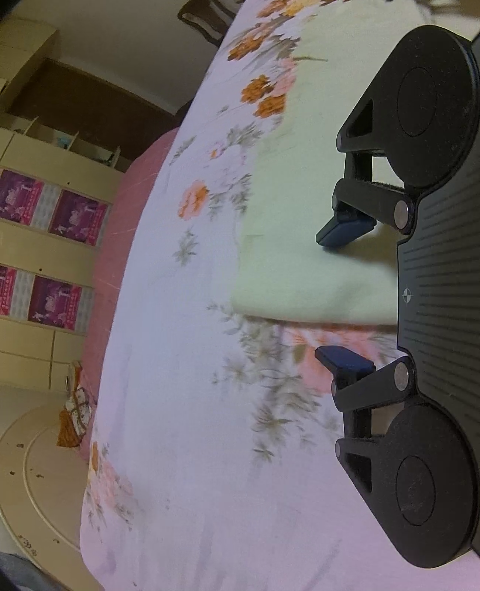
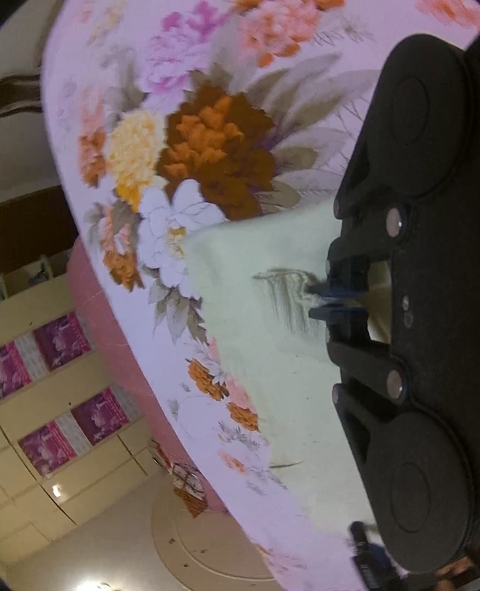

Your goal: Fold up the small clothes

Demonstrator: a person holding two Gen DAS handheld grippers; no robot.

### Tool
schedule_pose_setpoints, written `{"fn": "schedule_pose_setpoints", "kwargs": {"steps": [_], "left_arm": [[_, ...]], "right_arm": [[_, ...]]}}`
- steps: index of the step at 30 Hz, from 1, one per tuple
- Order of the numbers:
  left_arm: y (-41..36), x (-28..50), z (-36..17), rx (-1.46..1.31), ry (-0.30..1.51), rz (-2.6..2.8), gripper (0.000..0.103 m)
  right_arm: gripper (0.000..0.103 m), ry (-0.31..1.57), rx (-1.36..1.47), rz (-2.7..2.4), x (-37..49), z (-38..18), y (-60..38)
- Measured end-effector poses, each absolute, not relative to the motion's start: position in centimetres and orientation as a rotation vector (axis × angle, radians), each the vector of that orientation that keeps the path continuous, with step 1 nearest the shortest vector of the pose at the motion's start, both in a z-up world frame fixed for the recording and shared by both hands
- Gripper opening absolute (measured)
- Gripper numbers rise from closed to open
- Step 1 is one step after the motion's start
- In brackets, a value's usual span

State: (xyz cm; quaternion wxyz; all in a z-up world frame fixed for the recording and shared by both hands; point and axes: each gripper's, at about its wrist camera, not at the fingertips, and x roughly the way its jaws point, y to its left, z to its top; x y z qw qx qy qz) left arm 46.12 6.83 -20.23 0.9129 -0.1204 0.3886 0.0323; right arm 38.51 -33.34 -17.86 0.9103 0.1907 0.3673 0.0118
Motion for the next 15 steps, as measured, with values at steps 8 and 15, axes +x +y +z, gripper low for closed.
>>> {"fn": "schedule_pose_setpoints", "kwargs": {"steps": [8, 15], "left_arm": [[6.7, 48.2, -20.4, -0.212, 0.786, 0.083, 0.059], [7.0, 48.3, -20.6, -0.202, 0.784, 0.081, 0.06]], "right_arm": [[0.005, 0.756, 0.304, -0.054, 38.4, -18.6, -33.5], [0.005, 0.73, 0.267, -0.145, 38.2, -18.9, -33.1]]}}
